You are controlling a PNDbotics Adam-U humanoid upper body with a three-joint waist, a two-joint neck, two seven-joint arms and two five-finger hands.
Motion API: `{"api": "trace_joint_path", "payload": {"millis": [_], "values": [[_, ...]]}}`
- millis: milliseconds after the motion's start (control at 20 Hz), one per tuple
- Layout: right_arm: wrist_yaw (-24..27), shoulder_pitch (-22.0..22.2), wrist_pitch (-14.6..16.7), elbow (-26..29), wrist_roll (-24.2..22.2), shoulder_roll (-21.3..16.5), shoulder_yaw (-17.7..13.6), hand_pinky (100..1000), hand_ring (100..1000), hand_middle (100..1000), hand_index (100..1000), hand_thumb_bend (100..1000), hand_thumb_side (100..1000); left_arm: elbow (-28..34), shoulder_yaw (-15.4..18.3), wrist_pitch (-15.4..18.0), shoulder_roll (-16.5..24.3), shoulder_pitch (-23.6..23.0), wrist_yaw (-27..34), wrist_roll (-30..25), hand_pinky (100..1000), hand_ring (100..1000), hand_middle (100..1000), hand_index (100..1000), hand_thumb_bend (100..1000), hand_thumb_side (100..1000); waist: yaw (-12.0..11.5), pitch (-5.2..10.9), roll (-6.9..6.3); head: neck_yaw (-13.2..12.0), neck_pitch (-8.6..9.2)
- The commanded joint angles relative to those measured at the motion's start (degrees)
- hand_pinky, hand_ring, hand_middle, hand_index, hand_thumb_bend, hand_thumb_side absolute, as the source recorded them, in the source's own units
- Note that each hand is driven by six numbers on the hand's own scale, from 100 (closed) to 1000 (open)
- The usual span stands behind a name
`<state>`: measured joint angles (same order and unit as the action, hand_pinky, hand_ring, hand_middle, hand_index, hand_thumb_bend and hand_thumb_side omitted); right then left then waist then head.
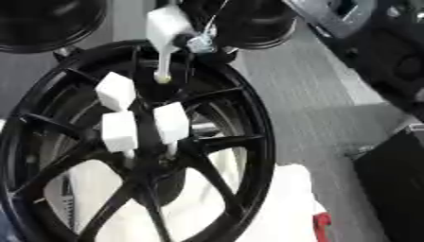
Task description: Pull the pin out of the wheel hub.
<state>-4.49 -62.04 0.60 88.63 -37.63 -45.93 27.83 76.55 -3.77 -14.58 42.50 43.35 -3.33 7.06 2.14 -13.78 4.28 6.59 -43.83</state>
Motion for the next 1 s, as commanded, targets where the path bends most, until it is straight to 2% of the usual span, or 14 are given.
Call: {"api": "trace_joint_path", "payload": {"millis": [50, 350, 450, 800, 900, 1000], "values": [[-0.76, 2.02, -0.69, 0.85, 2.68, -6.38, -5.65, 666, 533, 281, 483, 101, 116, 0.71, 1.13, 0.0, 3.09, 0.39, 0.13, 0.52, 793, 794, 699, 835, 100, 853, 0.26, 1.34, -0.55, -0.89, -0.28], [-0.52, 11.33, -1.64, -1.75, 8.23, -15.02, -14.8, 663, 528, 276, 483, 100, 100, 1.09, 2.15, -0.14, 4.5, -0.79, 0.67, 1.4, 794, 794, 699, 836, 100, 852, 0.66, 1.17, -1.28, -2.21, -0.28], [-0.91, 14.38, -1.91, -3.28, 9.88, -17.29, -17.78, 671, 539, 287, 493, 126, 100, 1.17, 2.58, -0.19, 5.0, -1.25, 0.93, 1.8, 794, 794, 699, 836, 100, 852, 0.98, 1.04, -1.51, -2.64, -0.28], [-6.44, 24.63, -3.27, -11.09, 13.52, -21.96, -26.57, 726, 595, 351, 578, 316, 100, 1.43, 3.71, -0.29, 6.24, -2.41, 1.8, 3.06, 795, 794, 699, 837, 100, 851, 1.54, 0.82, -2.12, -3.98, -0.28], [-8.4, 27.81, -3.39, -12.79, 14.91, -22.67, -28.17, 754, 637, 439, 636, 400, 100, 1.46, 3.79, -0.31, 6.26, -2.46, 1.93, 3.23, 795, 794, 699, 837, 100, 850, 1.34, 0.89, -2.24, -3.83, -0.28], [-10.33, 30.95, -3.82, -13.68, 16.14, -23.28, -29.19, 812, 765, 669, 768, 447, 100, 1.5, 3.69, -0.31, 6.16, -2.37, 1.91, 3.2, 795, 794, 699, 837, 100, 851, 1.08, 0.95, -2.34, -3.49, -0.28]]}}
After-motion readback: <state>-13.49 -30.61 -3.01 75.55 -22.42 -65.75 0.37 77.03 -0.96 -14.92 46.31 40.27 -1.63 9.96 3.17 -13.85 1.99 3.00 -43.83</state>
